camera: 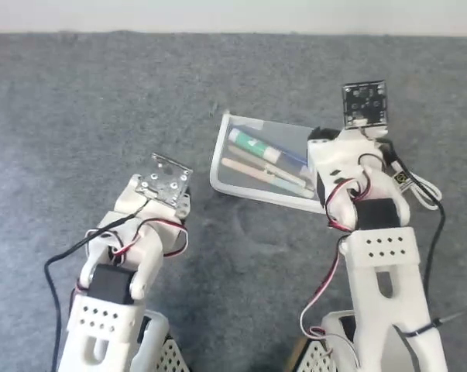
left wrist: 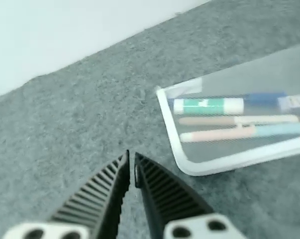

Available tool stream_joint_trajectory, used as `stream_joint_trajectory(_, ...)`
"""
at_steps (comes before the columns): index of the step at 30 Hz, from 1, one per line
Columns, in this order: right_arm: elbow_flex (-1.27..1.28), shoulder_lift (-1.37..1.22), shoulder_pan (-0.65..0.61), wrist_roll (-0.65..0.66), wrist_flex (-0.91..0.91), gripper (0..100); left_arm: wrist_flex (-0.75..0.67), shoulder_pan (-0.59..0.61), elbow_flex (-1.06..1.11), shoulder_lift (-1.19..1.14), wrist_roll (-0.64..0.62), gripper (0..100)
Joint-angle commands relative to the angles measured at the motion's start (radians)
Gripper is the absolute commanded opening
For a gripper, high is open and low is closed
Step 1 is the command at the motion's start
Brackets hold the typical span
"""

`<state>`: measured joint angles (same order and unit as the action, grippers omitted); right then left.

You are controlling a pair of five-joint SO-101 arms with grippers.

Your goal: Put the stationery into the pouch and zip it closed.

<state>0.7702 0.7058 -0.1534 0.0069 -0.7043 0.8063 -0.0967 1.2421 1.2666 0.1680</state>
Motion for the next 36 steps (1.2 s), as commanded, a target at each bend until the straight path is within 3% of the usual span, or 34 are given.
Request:
stream_joint_trajectory(1,-0.054,0.102,0.004,0.023,-0.087,0.6,-0.032,0.029,-0.024,0.011,-0.043,1)
stream_joint_trajectory(10,-0.020,0.274,0.033,0.064,-0.217,0.6,-0.068,0.031,-0.018,0.011,-0.044,1)
stream_joint_trajectory(30,0.422,0.788,0.033,0.137,-0.220,0.9,-0.069,0.031,-0.005,0.011,-0.048,1)
stream_joint_trajectory(36,0.571,0.969,0.033,0.137,-0.222,0.9,-0.097,0.077,0.004,0.011,-0.110,1)
